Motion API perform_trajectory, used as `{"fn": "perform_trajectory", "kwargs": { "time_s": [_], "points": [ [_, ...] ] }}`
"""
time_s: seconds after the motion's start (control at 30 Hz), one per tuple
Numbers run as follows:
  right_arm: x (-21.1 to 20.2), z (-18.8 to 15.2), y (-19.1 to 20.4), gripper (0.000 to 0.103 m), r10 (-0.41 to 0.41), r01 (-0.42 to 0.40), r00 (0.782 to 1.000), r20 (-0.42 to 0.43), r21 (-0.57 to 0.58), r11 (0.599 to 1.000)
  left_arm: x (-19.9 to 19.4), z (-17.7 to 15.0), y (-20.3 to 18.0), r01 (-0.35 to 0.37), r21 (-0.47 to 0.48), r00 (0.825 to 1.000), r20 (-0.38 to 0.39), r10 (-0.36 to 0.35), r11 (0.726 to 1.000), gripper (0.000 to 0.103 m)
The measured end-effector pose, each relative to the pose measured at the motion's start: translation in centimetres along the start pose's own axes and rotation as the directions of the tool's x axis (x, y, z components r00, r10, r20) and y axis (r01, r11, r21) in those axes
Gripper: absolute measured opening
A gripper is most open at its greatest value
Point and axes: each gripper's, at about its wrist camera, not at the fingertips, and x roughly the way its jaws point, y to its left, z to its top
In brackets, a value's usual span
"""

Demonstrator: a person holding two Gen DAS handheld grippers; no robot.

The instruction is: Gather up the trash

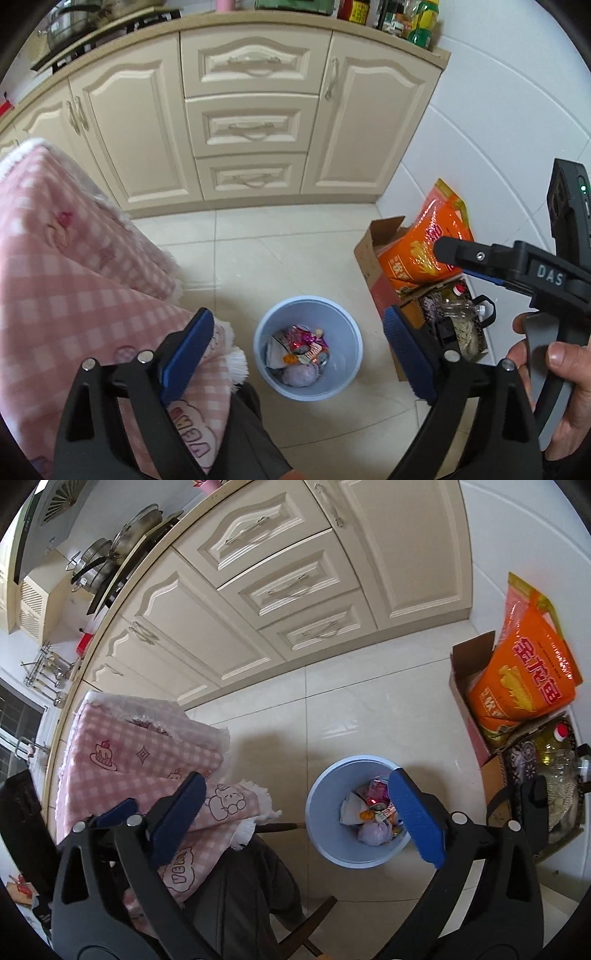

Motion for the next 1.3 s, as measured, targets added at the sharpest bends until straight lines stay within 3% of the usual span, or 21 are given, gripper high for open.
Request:
{"fn": "perform_trajectory", "kwargs": {
  "time_s": [0.37, 0.67, 0.97, 1.3],
  "points": [
    [-2.4, 0.2, 3.6, 0.097, 0.011, -0.009, 0.999, 0.034, -0.064, 0.998, -6.2, 0.4, 0.5, -0.027, 0.0, 0.993, 0.111, 0.027, 1.0, 0.091],
    [-5.8, 0.1, 8.3, 0.097, 0.033, -0.021, 0.995, 0.09, -0.133, 0.991, -13.0, 0.3, 1.7, -0.033, -0.013, 0.974, 0.223, 0.035, 0.999, 0.093],
    [-9.7, -1.1, 17.7, 0.097, 0.139, -0.092, 0.98, 0.141, -0.296, 0.951, -22.8, -1.3, 5.8, -0.107, -0.083, 0.916, 0.379, 0.131, 0.991, 0.098],
    [-11.9, -3.7, 29.2, 0.097, 0.267, -0.178, 0.954, 0.134, -0.463, 0.868, -32.3, -4.1, 10.9, -0.239, -0.185, 0.822, 0.485, 0.3, 0.953, 0.098]
  ]
}}
